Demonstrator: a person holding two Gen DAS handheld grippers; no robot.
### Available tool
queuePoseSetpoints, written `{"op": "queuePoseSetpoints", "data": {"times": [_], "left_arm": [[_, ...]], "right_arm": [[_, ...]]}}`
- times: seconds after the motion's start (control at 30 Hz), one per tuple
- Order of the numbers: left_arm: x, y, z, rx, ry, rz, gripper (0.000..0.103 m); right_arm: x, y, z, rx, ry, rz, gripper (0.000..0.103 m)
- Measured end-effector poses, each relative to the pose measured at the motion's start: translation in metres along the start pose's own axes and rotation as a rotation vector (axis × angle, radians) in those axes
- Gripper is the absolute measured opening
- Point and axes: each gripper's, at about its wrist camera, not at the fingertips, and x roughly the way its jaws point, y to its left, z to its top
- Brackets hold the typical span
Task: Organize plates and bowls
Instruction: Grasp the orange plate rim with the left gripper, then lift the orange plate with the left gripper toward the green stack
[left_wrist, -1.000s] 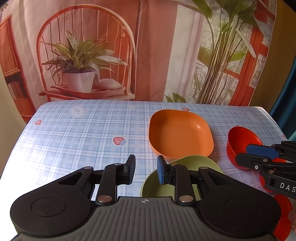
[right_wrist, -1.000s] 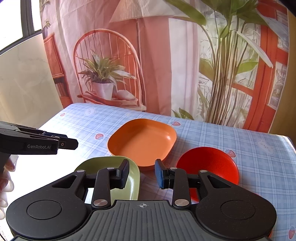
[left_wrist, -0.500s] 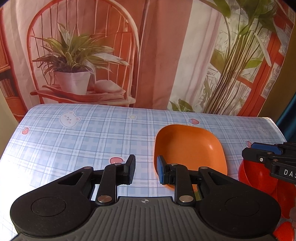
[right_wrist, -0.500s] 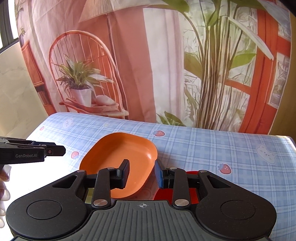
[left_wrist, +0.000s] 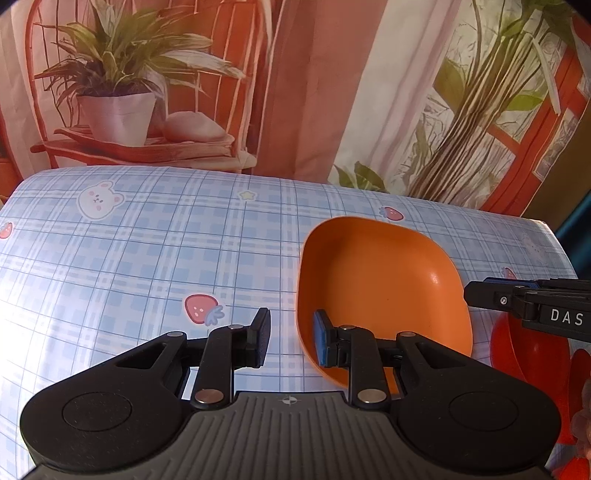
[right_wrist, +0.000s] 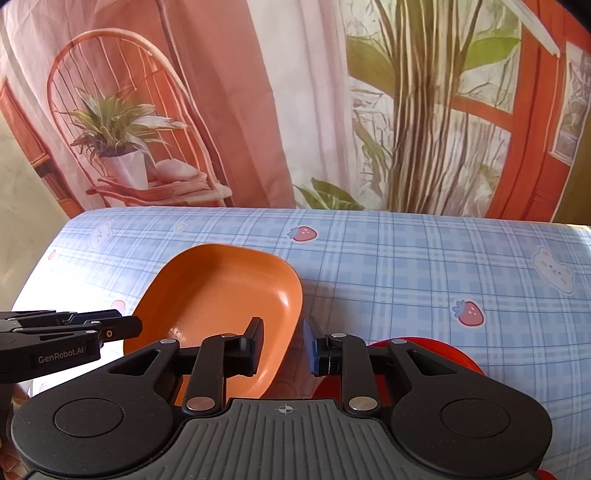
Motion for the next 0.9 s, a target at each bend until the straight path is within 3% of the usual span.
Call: {"op": "queuePoseSetpoints", "data": {"times": [0.17, 0.3, 0.53, 0.9], "left_arm": [[0.006, -0.001, 0.0, 0.003, 0.015, 0.001, 0.027], [0.01, 0.002, -0.002, -0.01, 0.023, -0.007, 0.024], [0.01, -0.002, -0.002, 0.003, 0.017, -0.016, 0.011], [0.01, -0.004, -0.006, 0.036, 0.009, -0.007, 0.01]], "right_arm": [[0.01, -0.004, 0.0, 0.026, 0.031, 0.007, 0.021], [0.016, -0.003, -0.002, 0.035, 0.05, 0.017, 0.014], [0.019, 0.001, -0.003, 0.023, 0.057, 0.005, 0.012], [0.022, 0.002, -0.004, 0.024, 0.056, -0.01, 0.01]]}}
